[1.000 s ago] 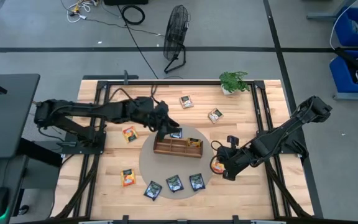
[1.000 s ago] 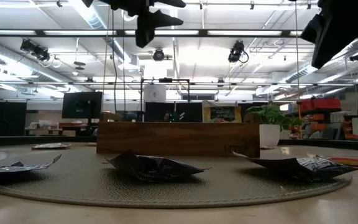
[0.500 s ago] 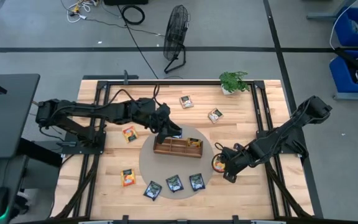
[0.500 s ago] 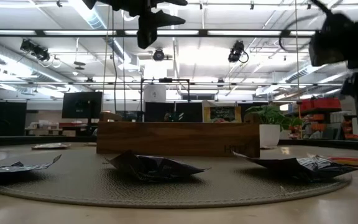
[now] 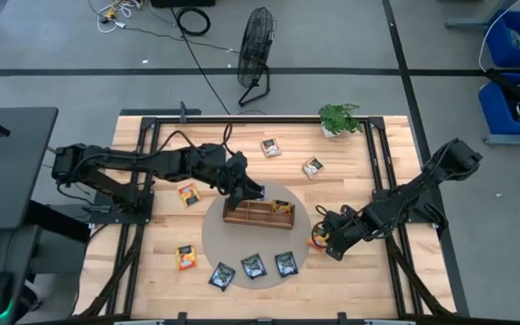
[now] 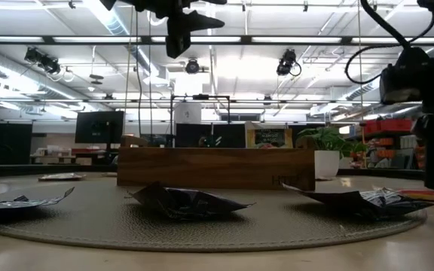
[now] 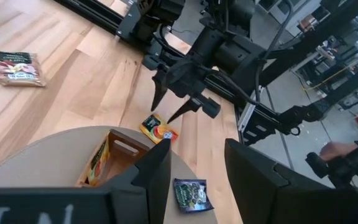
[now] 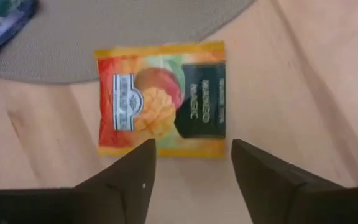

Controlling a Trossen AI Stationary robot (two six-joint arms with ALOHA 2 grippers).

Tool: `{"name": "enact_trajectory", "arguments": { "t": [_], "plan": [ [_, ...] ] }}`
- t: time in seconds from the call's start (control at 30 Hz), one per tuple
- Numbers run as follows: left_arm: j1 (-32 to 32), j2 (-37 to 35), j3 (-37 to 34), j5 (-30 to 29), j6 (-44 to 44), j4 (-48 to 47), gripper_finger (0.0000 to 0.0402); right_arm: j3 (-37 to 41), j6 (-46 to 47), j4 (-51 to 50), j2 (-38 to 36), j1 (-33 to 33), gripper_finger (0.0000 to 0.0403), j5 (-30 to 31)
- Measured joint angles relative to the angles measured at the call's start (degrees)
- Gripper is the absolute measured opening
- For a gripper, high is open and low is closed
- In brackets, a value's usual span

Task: Pick & Place Tea
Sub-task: Put the yellow tea bag into the right section of the wooden organizer

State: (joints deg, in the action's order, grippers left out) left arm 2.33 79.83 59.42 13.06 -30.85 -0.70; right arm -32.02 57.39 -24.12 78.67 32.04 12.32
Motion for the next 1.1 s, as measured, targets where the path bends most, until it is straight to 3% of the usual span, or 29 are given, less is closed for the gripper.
{"name": "enact_trajectory", "arguments": {
  "t": [0.47, 0.57, 0.77, 0.93, 1.1],
  "plan": [
    [0.0, -0.02, 0.0, -0.07, -1.23, -0.3, 0.0154, 1.54, -4.4, 3.93, 3.56, -1.45, 0.0171, 0.75],
    [0.0, -0.02, 0.0, -0.09, -1.2, -0.38, 0.0154, 1.56, -5.14, 3.46, 3.61, -2.15, 0.0134, 0.93],
    [0.11, -0.04, 0.0, -0.09, -1.18, -0.38, 0.0154, 1.64, -5.77, 4.03, 3.69, -2.43, 0.0012, 1.3],
    [0.11, -0.07, 0.0, -0.1, -1.07, -0.38, 0.0154, 1.44, -3.64, 3.27, 3.39, -2.43, 0.0004, 0.99],
    [0.11, -0.07, 0.0, -0.75, -1.14, -0.06, 0.0154, -2.65, -4.57, -3.97, 1.9, -2.31, 0.0002, -0.71]
  ]
}}
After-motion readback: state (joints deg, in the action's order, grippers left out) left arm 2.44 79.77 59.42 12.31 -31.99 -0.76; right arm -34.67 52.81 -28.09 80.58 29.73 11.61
